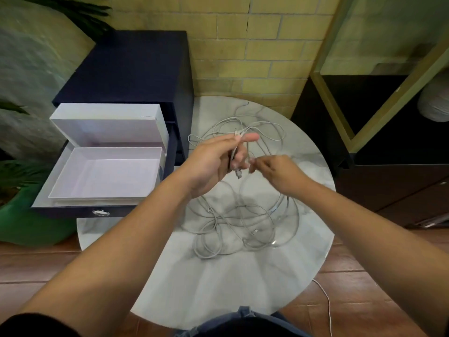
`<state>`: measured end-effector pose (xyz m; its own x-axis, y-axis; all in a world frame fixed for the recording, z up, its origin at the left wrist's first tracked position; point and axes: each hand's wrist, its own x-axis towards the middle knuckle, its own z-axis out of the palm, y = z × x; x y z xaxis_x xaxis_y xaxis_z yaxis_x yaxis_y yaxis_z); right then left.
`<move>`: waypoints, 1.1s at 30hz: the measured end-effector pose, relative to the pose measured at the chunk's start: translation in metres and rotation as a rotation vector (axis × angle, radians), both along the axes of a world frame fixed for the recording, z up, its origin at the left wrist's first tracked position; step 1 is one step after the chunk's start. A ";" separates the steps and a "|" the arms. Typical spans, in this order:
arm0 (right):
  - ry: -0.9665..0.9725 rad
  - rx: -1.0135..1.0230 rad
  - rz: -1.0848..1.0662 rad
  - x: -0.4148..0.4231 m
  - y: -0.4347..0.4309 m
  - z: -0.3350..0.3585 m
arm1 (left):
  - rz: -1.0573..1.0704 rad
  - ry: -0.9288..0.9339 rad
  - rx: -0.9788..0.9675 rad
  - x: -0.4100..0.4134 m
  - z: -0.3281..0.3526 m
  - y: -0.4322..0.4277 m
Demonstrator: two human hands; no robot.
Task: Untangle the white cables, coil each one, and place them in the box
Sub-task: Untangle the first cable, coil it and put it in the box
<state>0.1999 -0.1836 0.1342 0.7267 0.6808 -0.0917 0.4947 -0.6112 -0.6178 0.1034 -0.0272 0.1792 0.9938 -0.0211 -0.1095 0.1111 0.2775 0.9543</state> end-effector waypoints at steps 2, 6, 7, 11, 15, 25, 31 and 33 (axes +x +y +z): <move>0.082 -0.023 0.047 -0.016 0.008 0.000 | 0.037 -0.021 -0.033 0.005 -0.001 -0.001; 0.097 -0.158 0.188 -0.039 0.019 0.000 | 0.183 -0.024 0.087 0.015 -0.012 0.003; 0.086 -0.185 0.214 -0.041 0.020 0.002 | 0.207 -0.021 0.158 0.016 -0.015 0.005; 0.042 -0.292 0.291 -0.038 0.022 0.020 | 0.191 0.005 0.518 0.018 -0.030 0.012; 0.007 -0.353 0.321 -0.027 0.019 0.041 | 0.096 0.006 0.795 0.017 -0.038 0.012; -0.185 -0.324 0.239 -0.001 0.009 0.047 | -0.123 0.058 1.006 0.007 -0.049 0.023; -0.147 -0.339 0.293 0.001 0.011 0.040 | -0.205 0.117 1.048 0.003 -0.061 0.028; -0.133 -0.328 0.290 0.005 0.010 0.040 | -0.201 0.110 1.055 0.002 -0.059 0.028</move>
<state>0.2051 -0.1736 0.1741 0.5300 0.8086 -0.2555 0.7363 -0.5883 -0.3344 0.1058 0.0010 0.1206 0.9662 -0.0251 -0.2566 0.1630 -0.7118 0.6832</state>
